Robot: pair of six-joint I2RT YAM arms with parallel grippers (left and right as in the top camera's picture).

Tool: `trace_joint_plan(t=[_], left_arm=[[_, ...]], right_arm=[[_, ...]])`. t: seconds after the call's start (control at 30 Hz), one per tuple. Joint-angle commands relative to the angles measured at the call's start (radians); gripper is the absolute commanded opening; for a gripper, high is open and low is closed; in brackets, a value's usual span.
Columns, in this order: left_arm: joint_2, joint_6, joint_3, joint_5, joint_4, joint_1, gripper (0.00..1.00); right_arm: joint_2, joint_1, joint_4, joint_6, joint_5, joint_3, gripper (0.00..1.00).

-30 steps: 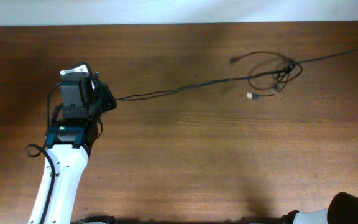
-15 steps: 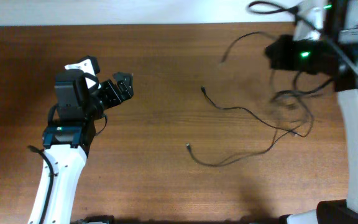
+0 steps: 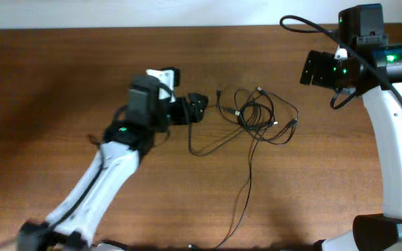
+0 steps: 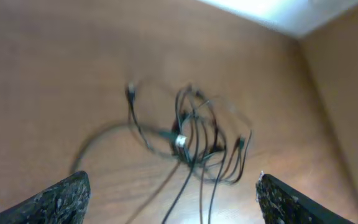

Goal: Untangle cables

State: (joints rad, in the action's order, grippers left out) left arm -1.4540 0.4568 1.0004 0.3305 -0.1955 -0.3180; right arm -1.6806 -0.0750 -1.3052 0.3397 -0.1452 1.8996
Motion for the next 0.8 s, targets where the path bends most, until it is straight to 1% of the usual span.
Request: trace_joint_plan(t=[0.0,0.03,0.07,0.1,0.17,0.2,0.23,0.27,0.3,0.33,0.37,0.43,0.47,0.5,0.57,0.6,0.63,0.67,0.7,0.73,0.77], left_arm=[[-0.205,-0.001,0.077,-0.129,0.014,-0.177,0.84],[-0.287,0.003,0.145,-0.13,0.0,-0.24,0.78],[-0.34,0.017,0.191,-0.151,-0.009,-0.275,0.78],[-0.399,0.061,0.237,-0.202,-0.027,-0.302,0.75],[-0.513,0.208,0.3,-0.216,-0.018,-0.33,0.65],[-0.56,0.227,0.338,-0.216,-0.014,-0.341,0.61],[-0.6,0.224,0.38,-0.228,-0.014,-0.356,0.63],[-0.639,0.229,0.421,-0.29,-0.014,-0.377,0.68],[-0.661,0.262,0.44,-0.31,-0.015,-0.387,0.67],[-0.678,0.315,0.445,-0.32,-0.015,-0.389,0.64],[-0.697,0.326,0.445,-0.339,-0.014,-0.389,0.55],[-0.722,0.325,0.445,-0.362,-0.014,-0.391,0.45],[-0.732,0.325,0.445,-0.395,-0.018,-0.397,0.43],[-0.736,0.325,0.445,-0.456,-0.026,-0.402,0.44],[-0.736,0.325,0.445,-0.486,-0.008,-0.401,0.46],[-0.738,0.325,0.445,-0.494,0.004,-0.401,0.44],[-0.747,0.325,0.445,-0.51,0.002,-0.402,0.36],[-0.766,0.325,0.445,-0.494,0.003,-0.403,0.33],[-0.775,0.324,0.445,-0.473,0.007,-0.41,0.27],[-0.775,0.315,0.445,-0.477,0.012,-0.426,0.17],[-0.775,0.267,0.445,-0.477,0.031,-0.441,0.01]], right_arm=[[-0.005,0.064,-0.007,0.009,-0.047,-0.005,0.99],[-0.005,0.115,-0.012,0.011,-0.027,-0.005,0.99],[-0.005,0.151,-0.013,0.01,0.014,-0.005,0.99],[-0.005,0.177,-0.016,0.01,0.029,-0.005,0.99],[-0.005,0.194,-0.02,0.01,0.029,-0.005,0.99],[-0.005,0.194,-0.02,0.01,0.029,-0.005,0.99],[-0.005,0.194,-0.02,0.01,0.029,-0.005,0.99],[-0.005,0.194,-0.021,0.01,0.029,-0.005,0.99],[-0.005,0.194,-0.024,0.01,0.029,-0.005,0.99],[-0.005,0.194,-0.029,0.01,0.029,-0.005,0.99],[-0.005,0.194,-0.034,0.01,0.029,-0.005,0.99],[-0.005,0.194,-0.035,0.01,0.029,-0.005,0.99],[-0.005,0.194,-0.04,0.01,0.029,-0.005,0.99],[-0.005,0.194,-0.042,0.01,0.03,-0.005,0.99],[-0.005,0.194,-0.043,0.01,0.03,-0.005,1.0],[-0.005,0.194,-0.043,0.01,0.03,-0.005,1.0],[-0.005,0.194,-0.043,0.01,0.034,-0.005,1.0],[-0.005,0.194,-0.043,0.01,0.037,-0.005,1.0],[-0.005,0.194,-0.042,0.01,0.037,-0.005,1.0],[-0.005,0.194,-0.043,0.01,0.037,-0.005,1.0],[-0.005,0.194,-0.046,0.01,0.039,-0.005,1.0]])
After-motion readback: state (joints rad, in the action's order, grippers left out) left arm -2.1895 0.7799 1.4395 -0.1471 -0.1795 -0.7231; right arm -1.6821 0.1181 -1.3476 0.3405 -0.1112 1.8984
